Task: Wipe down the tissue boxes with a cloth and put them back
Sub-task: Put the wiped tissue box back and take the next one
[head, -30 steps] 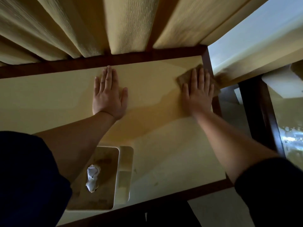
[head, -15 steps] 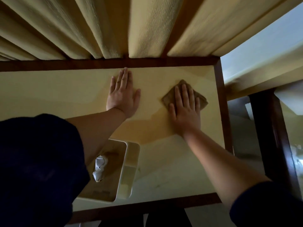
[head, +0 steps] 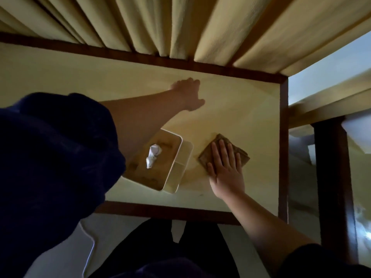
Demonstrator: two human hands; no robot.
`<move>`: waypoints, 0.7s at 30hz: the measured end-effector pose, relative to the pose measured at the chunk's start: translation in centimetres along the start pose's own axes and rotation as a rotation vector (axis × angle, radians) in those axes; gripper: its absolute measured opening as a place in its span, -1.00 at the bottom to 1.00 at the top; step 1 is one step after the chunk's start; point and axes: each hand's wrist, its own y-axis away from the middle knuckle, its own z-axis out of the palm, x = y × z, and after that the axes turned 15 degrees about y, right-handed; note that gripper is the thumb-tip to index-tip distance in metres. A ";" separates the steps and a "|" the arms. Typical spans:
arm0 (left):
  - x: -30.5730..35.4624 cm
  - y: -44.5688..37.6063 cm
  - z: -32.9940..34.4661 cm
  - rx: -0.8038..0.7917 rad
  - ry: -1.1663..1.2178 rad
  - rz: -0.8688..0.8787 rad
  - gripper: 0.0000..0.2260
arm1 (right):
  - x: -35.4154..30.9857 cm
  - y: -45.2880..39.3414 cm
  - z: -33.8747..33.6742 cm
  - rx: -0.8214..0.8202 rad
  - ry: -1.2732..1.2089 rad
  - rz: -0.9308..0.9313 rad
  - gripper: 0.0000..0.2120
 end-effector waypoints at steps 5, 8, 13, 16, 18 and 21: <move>0.1 9.4 0.3 0.094 0.213 0.167 -0.40 | -1.9 6.3 1.2 0.019 -0.022 -0.094 -0.37; -1.4 15.3 0.8 0.217 0.354 0.222 -0.48 | -2.9 7.7 0.5 -0.021 -0.025 -0.113 -0.35; -5.2 24.3 2.7 0.518 0.451 0.098 -0.64 | -3.7 5.5 -4.4 0.021 -0.274 0.079 -0.40; -6.9 28.0 4.3 0.490 0.582 -0.078 -0.70 | -5.6 2.6 -8.1 0.062 -0.489 0.134 -0.50; -7.5 29.1 5.4 0.435 0.610 -0.125 -0.62 | -7.0 0.5 -10.4 0.083 -0.527 0.068 -0.47; -7.6 29.6 6.5 0.366 0.561 -0.133 -0.55 | -8.9 -1.7 -12.7 0.055 -0.527 -0.005 -0.35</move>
